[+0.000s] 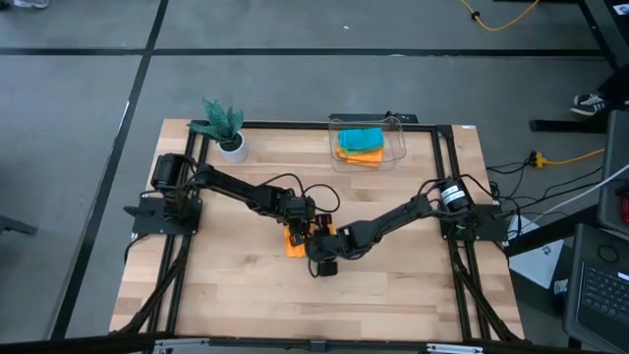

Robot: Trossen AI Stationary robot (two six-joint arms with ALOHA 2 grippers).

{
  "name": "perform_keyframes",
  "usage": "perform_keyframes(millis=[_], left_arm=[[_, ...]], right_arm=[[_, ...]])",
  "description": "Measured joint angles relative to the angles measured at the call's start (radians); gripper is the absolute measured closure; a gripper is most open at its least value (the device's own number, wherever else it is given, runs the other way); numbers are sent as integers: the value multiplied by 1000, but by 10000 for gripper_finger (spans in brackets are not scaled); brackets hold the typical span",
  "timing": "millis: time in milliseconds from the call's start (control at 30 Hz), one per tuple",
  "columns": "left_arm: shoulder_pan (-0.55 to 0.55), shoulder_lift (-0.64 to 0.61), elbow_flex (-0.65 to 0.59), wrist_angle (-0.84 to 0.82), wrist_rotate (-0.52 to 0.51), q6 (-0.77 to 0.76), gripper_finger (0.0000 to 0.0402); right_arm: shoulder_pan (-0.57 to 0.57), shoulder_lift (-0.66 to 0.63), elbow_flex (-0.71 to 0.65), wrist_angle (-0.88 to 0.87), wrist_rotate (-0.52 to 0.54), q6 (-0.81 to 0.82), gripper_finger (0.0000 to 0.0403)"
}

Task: Fold microfiber towels
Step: Put the folded orange microfiber towel into the transparent bin

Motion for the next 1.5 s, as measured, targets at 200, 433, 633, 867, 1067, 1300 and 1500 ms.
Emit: perform_keyframes(millis=[200,433,633,867,1067,1300,1500], left_arm=[[-5,-90,15,-119,39,-6,240],[-34,-353,58,-371,15,-45,240],[-116,-612,60,-411,0,-161,240],[-269,-792,60,-398,-99,-216,240],[-375,-814,61,-393,-194,-221,240],[-416,-787,60,-393,-279,-209,240],[-413,-777,60,-394,-314,-136,240]], right_arm=[[7,2,0,3,16,88,377],[14,-30,-3,-17,15,118,377],[4,-159,-14,-213,80,121,377],[-21,-365,-9,-391,226,92,377],[-98,-550,-7,-517,379,-7,377],[-304,-658,-9,-508,411,-250,377],[-510,-653,-87,-381,270,-407,377]])
